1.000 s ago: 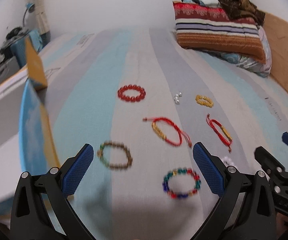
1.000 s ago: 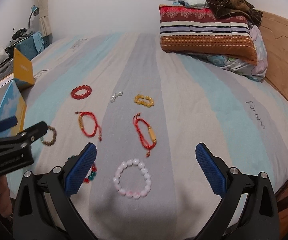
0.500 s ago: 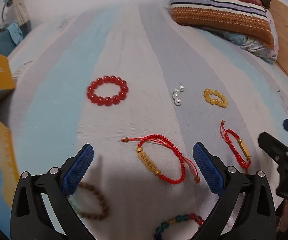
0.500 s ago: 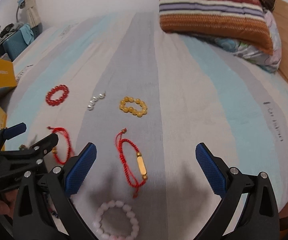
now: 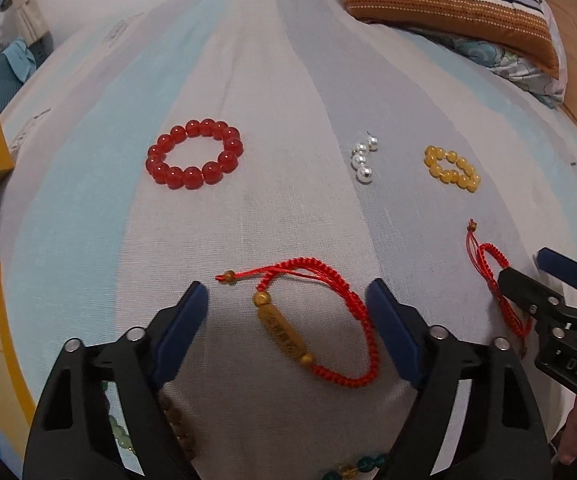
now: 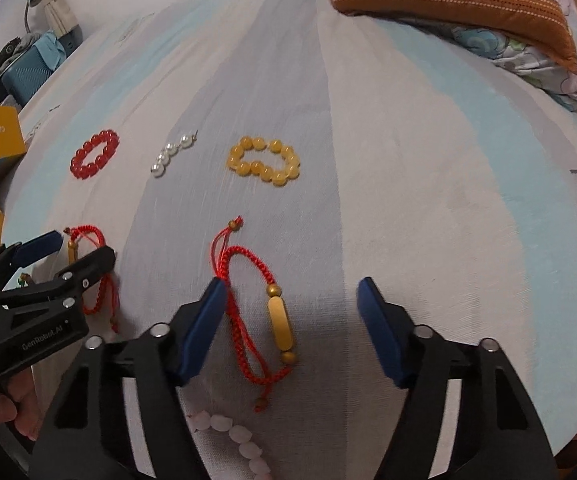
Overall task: Organize jewelry
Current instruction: 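Grasp a red cord bracelet with the left tool while the right tool grasps another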
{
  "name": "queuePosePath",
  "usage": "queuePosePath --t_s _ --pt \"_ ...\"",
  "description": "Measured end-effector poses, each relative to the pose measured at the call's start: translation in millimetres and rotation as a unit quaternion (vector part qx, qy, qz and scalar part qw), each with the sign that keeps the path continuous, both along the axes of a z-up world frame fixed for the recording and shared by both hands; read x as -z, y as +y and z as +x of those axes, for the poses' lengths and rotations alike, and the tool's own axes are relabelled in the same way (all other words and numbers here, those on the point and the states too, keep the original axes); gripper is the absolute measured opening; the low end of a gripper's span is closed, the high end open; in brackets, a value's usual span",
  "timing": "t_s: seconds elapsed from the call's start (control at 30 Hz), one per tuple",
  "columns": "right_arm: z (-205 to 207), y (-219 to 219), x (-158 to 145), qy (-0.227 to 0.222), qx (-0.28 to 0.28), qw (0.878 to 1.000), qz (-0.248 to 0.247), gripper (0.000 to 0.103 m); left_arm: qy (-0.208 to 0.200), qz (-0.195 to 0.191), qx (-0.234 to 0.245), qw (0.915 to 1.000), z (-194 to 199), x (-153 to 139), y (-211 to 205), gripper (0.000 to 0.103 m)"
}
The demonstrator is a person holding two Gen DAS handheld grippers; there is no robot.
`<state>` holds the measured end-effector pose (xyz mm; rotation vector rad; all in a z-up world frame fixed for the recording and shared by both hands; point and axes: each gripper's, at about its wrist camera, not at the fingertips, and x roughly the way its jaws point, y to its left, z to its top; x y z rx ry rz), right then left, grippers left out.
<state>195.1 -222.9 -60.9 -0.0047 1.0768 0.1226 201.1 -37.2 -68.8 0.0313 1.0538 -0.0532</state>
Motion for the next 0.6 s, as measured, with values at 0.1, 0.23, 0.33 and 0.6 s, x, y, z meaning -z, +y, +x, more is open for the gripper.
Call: queuePosePath --t_s 0.1,0.23,0.33,0.6 --pt "1 4 6 0.011 -0.010 1.000 0.005 0.049 -0.002 0.007 0.002 1.0000 -4 1 1 0.068" --pt "0 9 7 0.013 -0.021 1.000 0.011 0.035 -0.001 0.012 0.000 0.9999 -5 0 3 0.058" --pt "-1 12 7 0.012 -0.025 1.000 0.006 0.023 -0.001 0.021 0.003 0.9998 -8 -1 3 0.052" --pt "-3 14 3 -0.002 -0.022 1.000 -0.007 0.008 0.004 0.013 0.008 0.9999 -11 -6 8 0.008"
